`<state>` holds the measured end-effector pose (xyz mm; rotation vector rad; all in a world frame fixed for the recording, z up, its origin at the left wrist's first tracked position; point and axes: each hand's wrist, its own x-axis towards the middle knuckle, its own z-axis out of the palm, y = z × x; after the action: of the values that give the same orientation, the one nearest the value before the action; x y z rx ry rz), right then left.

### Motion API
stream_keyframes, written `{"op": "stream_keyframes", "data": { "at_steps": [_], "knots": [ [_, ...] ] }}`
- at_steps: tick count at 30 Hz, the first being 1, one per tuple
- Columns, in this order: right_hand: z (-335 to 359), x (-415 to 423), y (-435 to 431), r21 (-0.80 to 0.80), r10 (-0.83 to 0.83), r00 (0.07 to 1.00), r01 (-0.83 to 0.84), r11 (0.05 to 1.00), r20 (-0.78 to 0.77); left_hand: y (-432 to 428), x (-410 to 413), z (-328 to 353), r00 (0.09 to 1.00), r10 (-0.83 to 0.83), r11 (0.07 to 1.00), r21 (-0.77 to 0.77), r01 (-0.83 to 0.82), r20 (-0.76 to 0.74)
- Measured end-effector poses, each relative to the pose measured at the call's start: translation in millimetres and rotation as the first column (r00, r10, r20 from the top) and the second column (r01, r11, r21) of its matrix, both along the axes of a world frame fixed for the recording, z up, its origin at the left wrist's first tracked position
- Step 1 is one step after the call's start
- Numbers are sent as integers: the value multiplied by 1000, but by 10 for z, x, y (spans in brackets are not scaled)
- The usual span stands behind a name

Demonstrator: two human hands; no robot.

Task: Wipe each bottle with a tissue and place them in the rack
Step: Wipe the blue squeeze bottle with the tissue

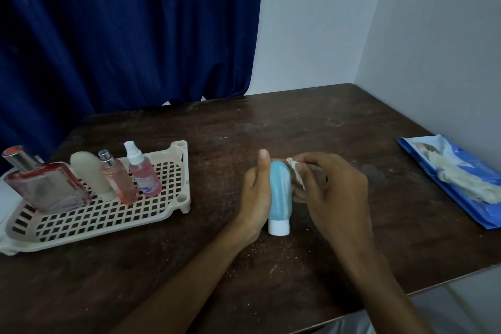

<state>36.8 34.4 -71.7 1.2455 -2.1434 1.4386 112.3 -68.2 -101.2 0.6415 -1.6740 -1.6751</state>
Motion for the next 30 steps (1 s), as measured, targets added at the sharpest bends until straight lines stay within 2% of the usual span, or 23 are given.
{"op": "stream_keyframes", "data": {
  "at_steps": [4,10,13,18,24,28,30],
  "knots": [
    [-57,10,57,-59,-19,997,24,998,81,-38,-7,-16,1000,-2,993,117,4,-15],
    [-105,2,58,-19,21,998,-22,1000,-63,-82,-24,-47,997,-55,970,234,64,-45],
    [-116,21,-17,27,65,990,-62,998,-124,-72,-16,-42,998,-52,973,223,57,-31],
    [-126,85,-121,103,31,982,-12,995,-189,-29,-17,-56,998,-66,985,160,65,2],
    [-156,43,-25,137,26,979,1,991,-200,-21,-14,-29,995,-96,981,171,89,33],
    [-104,37,-106,132,26,974,3,991,-223,-20,-7,-50,997,-68,984,164,63,23],
    [-107,81,-107,143,60,980,-34,989,-188,-25,-2,-39,999,-49,985,165,45,15]
  ]
}}
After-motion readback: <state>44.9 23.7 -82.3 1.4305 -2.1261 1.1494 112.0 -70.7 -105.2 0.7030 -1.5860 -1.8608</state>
